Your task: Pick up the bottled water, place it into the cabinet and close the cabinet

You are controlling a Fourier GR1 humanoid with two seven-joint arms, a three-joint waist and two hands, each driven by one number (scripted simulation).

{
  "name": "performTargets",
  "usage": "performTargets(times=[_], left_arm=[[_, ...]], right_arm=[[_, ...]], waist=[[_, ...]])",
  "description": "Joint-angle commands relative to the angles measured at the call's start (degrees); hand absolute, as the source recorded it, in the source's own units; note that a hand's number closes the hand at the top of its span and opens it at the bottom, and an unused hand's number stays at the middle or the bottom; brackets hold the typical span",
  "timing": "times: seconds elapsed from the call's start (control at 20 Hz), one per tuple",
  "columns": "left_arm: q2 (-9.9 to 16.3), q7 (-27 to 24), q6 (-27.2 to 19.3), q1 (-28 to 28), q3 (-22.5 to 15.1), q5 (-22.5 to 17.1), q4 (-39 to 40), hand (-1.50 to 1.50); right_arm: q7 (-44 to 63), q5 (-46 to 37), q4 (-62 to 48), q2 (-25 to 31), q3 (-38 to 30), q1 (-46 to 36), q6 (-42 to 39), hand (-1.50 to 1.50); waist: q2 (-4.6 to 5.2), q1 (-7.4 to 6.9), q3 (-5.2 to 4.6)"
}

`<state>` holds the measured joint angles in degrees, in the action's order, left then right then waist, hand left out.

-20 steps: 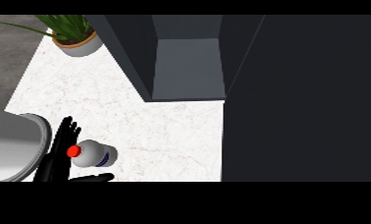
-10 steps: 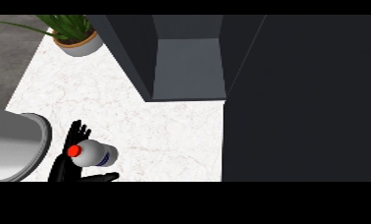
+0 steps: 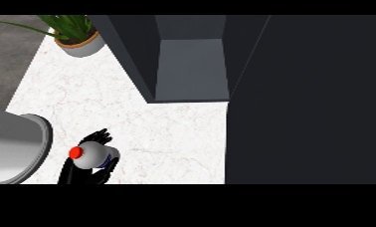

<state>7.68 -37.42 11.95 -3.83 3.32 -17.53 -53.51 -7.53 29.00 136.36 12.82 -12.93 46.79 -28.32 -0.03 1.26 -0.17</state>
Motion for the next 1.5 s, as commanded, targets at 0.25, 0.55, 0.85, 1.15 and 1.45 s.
performTargets(times=[0.25,0.55,0.85,1.15,1.45], left_arm=[[-1.9,-5.0,7.3,3.2,0.9,-2.3,6.3,1.50],[1.8,-1.4,8.3,11.2,5.7,-5.9,11.0,1.50],[4.5,-7.9,9.7,13.1,7.0,-4.2,14.6,1.50],[3.4,-3.3,7.1,14.5,3.7,-2.0,9.7,1.50],[0.4,5.0,0.2,16.2,1.1,-2.0,-2.2,1.50]], right_arm=[[4.2,9.3,12.9,0.9,-2.6,4.7,1.7,-1.50],[1.1,6.6,13.3,-1.0,-1.4,7.9,-0.1,-1.50],[1.7,8.0,12.0,-0.6,-1.6,6.3,1.7,-1.50],[1.2,9.8,11.6,0.7,-3.8,7.9,1.3,-1.50],[0.9,11.3,9.5,2.9,-5.0,5.3,2.0,-1.50]], waist=[[0.00,-0.29,0.04],[0.01,0.51,0.00],[0.03,-0.22,0.05],[-0.15,-0.48,0.13],[-0.27,-1.18,0.19]])
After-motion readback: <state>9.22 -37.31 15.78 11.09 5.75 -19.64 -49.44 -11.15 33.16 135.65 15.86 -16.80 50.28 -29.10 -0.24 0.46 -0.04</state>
